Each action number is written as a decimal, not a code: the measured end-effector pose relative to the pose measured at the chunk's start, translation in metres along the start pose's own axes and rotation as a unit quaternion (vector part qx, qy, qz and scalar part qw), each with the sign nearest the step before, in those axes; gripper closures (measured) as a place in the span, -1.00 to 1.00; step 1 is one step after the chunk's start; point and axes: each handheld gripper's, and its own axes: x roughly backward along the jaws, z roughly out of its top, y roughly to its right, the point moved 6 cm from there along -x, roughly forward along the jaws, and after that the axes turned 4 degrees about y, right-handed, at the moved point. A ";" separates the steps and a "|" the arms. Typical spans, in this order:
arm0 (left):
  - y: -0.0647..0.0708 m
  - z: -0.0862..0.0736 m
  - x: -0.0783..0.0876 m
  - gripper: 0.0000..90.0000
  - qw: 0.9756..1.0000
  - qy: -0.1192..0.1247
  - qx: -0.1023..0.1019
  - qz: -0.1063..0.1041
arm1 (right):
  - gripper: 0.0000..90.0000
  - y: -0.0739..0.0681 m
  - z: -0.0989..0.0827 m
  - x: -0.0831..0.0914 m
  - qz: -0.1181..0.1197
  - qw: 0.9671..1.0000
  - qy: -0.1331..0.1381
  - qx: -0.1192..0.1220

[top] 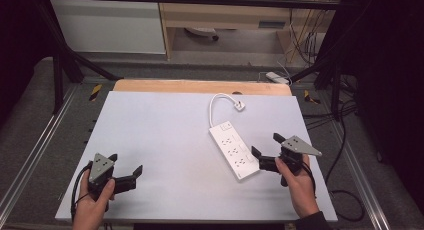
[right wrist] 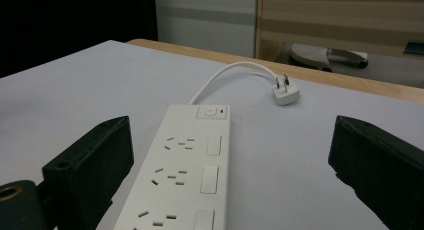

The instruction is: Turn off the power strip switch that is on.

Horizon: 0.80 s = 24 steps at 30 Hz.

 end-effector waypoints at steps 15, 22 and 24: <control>0.000 0.000 0.000 -0.88 1.000 0.000 0.001 0.000 | -0.94 0.022 -0.013 0.031 -0.029 0.999 0.011 0.018; 0.000 0.000 0.000 -0.88 1.000 0.000 0.000 0.000 | -0.95 0.032 -0.021 0.041 -0.036 0.999 0.007 0.020; 0.000 0.000 0.000 -0.88 1.000 0.000 0.001 0.000 | -0.95 0.034 -0.024 0.043 -0.037 0.999 0.005 0.018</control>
